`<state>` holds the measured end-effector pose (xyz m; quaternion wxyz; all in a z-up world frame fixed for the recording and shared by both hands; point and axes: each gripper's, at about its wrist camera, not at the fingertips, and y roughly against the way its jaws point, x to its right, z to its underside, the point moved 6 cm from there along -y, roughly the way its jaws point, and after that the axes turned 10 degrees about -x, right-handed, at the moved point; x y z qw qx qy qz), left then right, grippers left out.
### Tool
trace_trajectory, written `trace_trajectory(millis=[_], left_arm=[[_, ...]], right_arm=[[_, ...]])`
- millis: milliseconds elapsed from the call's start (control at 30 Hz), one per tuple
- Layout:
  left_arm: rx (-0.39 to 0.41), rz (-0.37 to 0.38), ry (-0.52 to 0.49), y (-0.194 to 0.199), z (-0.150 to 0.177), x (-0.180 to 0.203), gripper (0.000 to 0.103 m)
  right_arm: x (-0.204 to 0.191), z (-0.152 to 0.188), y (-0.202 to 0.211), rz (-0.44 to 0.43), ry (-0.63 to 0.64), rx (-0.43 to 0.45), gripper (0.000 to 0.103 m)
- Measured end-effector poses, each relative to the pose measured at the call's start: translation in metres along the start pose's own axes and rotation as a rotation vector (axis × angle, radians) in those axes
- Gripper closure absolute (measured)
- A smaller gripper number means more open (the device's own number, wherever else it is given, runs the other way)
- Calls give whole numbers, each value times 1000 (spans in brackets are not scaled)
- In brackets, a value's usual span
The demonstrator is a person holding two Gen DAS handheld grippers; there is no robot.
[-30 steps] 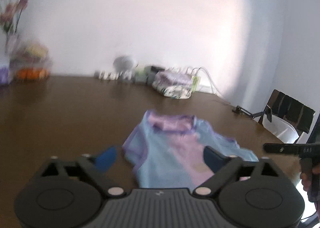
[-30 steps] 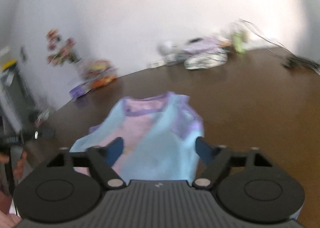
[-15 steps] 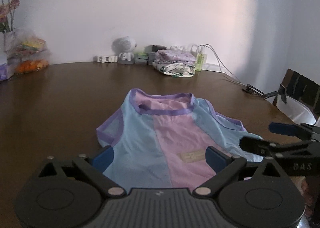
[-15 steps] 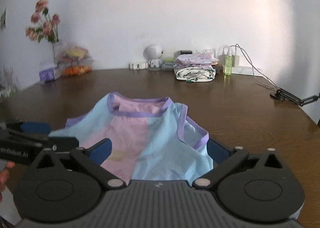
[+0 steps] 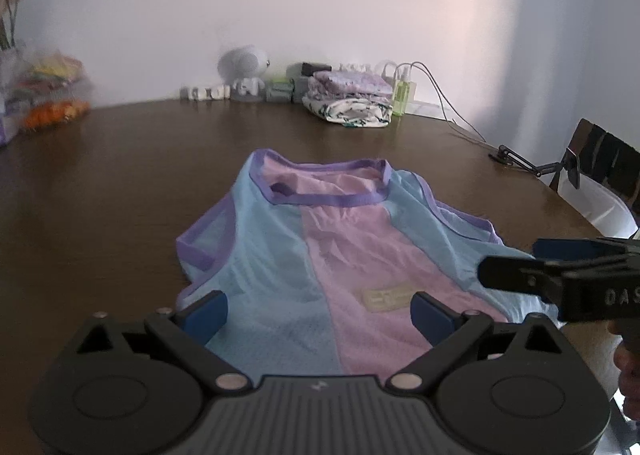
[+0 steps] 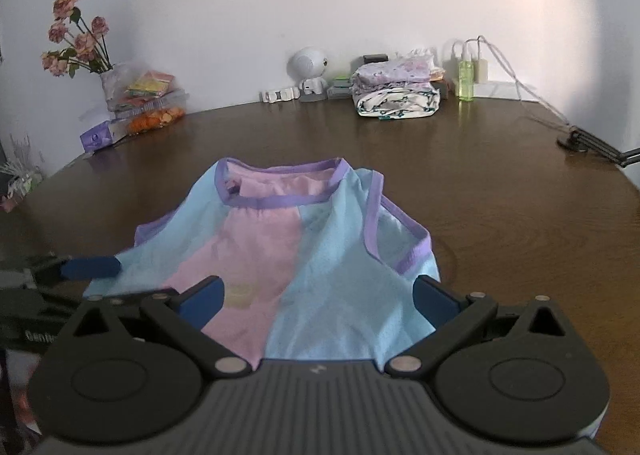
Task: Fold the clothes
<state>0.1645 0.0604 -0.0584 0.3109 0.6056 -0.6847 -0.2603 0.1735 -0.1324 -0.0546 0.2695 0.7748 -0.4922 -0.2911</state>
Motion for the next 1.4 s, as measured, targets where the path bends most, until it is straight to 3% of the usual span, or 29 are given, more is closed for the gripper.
trace_trajectory(millis=[67,133,200,400,567,667,733,867,933,1000,1100,1300,1400], left_arm=[[-26,7,3,-8,-2,-2,22],[-31,0,-7,-10,0,-4,29],[-29,-10,-29,-9,3,-6,37],[0,-55,-66,-7,11,-10,36],[2,-63,-77,-3,13,-14,34],[13,-6,-68,6,5,-18,33],[60,18,-83,18,-7,-20,21],[87,17,-83,24,-34,-40,18],[75,26,-82,21,-47,-51,24],[16,54,-80,9,-54,-63,48],[-72,80,-59,-7,-58,-80,72],[-172,80,-135,-21,-55,-91,73],[-213,76,-193,-25,-52,-93,76]], right_arm=[[1,-5,-8,-30,-7,-29,30],[4,-5,-19,-47,-20,-74,60],[9,-1,-25,-50,-24,-89,73],[29,5,-21,11,-13,-59,90],[30,6,-19,25,16,-57,91],[27,-4,-13,-48,-7,-57,78],[25,-17,-4,-58,-1,-23,67],[17,-43,2,-35,47,14,66],[8,-48,-2,-48,75,0,66],[-7,-43,-8,-72,113,-25,65],[-29,-28,-18,-92,169,-66,61],[-75,-2,-32,-111,278,-111,56],[-87,8,-37,-59,324,-117,53]])
